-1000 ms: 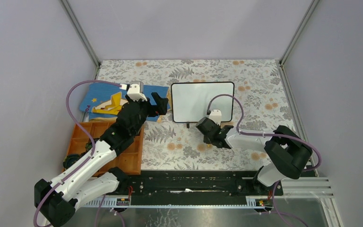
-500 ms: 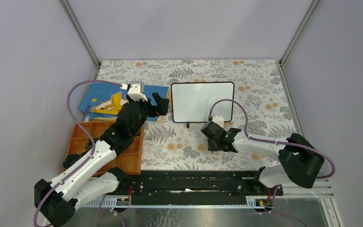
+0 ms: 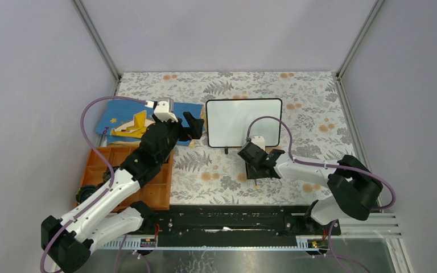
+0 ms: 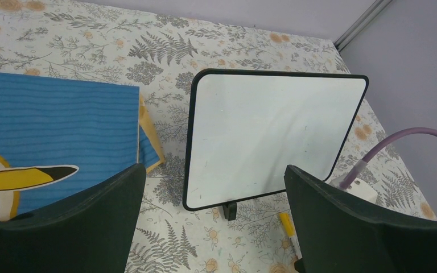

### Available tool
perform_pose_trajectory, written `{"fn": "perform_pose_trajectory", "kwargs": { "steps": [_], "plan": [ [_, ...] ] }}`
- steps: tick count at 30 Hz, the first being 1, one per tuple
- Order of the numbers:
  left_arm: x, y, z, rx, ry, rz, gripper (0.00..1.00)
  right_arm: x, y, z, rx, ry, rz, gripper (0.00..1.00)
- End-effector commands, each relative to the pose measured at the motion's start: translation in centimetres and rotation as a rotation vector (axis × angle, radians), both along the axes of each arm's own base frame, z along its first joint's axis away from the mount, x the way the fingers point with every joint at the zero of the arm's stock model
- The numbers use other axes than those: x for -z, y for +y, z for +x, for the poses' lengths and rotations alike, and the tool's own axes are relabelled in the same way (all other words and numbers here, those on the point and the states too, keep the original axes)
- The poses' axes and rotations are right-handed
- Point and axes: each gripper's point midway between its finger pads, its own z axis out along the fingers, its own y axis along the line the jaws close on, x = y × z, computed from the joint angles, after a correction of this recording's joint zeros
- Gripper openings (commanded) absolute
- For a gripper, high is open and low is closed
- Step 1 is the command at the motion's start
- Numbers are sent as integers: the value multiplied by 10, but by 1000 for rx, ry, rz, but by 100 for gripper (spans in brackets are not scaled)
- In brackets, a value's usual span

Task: Write a sentence on the whiteboard
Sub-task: Open the whiteboard marker at the center of the board.

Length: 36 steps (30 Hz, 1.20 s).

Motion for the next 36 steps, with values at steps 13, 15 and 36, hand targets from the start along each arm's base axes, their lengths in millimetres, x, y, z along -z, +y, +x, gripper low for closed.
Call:
{"fn": "perform_pose_trajectory", "kwargs": {
  "steps": [13, 15, 36],
  "plan": [
    [-22, -3, -1, 11, -50, -32, 99, 19, -11, 6, -30, 41, -67, 34],
    [-23, -2, -1, 9, -51, -28, 99, 23, -15, 4, -36, 51, -85, 31],
    [-57, 10, -16, 15, -203, -92, 99, -126, 24, -8, -370, -254, 312, 0]
  ]
}}
